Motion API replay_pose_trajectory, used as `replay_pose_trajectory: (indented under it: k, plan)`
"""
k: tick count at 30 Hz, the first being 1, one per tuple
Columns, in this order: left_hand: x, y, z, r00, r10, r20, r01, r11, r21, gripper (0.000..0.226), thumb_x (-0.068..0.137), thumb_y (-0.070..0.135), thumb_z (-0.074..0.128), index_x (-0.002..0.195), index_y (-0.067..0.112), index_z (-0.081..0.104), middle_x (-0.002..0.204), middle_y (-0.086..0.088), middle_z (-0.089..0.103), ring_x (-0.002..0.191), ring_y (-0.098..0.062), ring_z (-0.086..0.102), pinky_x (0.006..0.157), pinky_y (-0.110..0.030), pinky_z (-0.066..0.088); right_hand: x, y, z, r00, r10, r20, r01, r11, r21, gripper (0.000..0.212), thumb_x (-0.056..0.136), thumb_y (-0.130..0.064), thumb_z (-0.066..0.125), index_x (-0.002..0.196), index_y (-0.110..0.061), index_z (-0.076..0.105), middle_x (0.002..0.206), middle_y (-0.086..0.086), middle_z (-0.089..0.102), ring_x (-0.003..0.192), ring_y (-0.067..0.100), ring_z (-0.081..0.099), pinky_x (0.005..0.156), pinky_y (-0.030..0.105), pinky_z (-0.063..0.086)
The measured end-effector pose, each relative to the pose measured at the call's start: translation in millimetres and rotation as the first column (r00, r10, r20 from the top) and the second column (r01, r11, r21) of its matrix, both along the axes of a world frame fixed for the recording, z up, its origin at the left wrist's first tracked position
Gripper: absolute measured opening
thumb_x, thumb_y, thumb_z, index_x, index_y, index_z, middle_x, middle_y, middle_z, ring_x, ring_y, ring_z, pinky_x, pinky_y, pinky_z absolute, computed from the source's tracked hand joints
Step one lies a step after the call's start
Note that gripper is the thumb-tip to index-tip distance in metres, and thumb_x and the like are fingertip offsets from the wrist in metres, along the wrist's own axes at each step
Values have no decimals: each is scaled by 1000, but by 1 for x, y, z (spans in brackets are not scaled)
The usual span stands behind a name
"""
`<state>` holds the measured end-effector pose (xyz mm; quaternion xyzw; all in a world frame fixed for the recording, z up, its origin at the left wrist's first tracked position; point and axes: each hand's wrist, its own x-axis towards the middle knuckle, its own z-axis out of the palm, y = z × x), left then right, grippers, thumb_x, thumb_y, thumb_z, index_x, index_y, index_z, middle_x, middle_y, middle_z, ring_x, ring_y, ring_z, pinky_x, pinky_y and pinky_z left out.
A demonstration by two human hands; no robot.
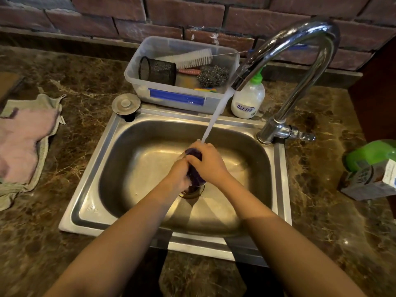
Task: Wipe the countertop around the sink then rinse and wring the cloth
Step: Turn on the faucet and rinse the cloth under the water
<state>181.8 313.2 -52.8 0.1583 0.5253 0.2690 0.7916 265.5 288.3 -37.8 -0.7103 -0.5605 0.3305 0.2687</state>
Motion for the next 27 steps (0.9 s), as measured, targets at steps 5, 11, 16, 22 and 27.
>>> replay_pose_trajectory:
  k: [5, 11, 16, 22, 27]
  plan:
    - [14, -15, 4, 982, 39, 183, -32, 999, -41, 31, 97, 38, 40, 95, 15, 62, 78, -6, 61, 75, -19, 61, 65, -30, 55, -3, 16, -9, 957, -231, 174, 236, 972, -10, 35, 95, -44, 39, 99, -15, 58, 87, 6, 61, 77, 23, 62, 66, 37, 53]
    - [3, -1, -16, 998, 40, -46, -42, 998, -46, 34, 85, 42, 60, 111, 19, 64, 105, -10, 68, 98, -27, 64, 69, -39, 56, 13, 11, -29, 936, -220, 275, 250, 965, -77, 28, 99, -39, 29, 112, -19, 44, 101, 10, 59, 74, 23, 57, 60, 36, 48]
    - [-6, 8, -36, 980, 82, -183, -85, 996, -10, 35, 87, 32, 61, 108, 3, 60, 104, -15, 64, 98, -29, 62, 94, -46, 50, -12, -23, -41, 993, -86, 82, 93, 992, -80, 24, 94, -36, 43, 112, -23, 51, 104, 8, 60, 88, 26, 61, 77, 41, 53]
    - [4, -7, -43, 999, 21, -27, -24, 993, -115, 32, 92, 36, 53, 83, 12, 72, 78, -10, 69, 77, -24, 68, 66, -36, 55, -8, 6, -38, 908, -419, -29, 409, 897, -167, 36, 97, -40, 37, 100, -14, 61, 91, 7, 68, 84, 27, 64, 73, 40, 54]
    - [-2, 10, -41, 983, 0, -185, 7, 999, 36, 39, 90, 48, 50, 98, 15, 69, 97, -11, 70, 95, -26, 66, 82, -40, 54, -4, 6, -39, 923, -378, -64, 364, 916, -166, 24, 99, -36, 30, 102, -18, 46, 96, 9, 62, 86, 28, 61, 77, 46, 52]
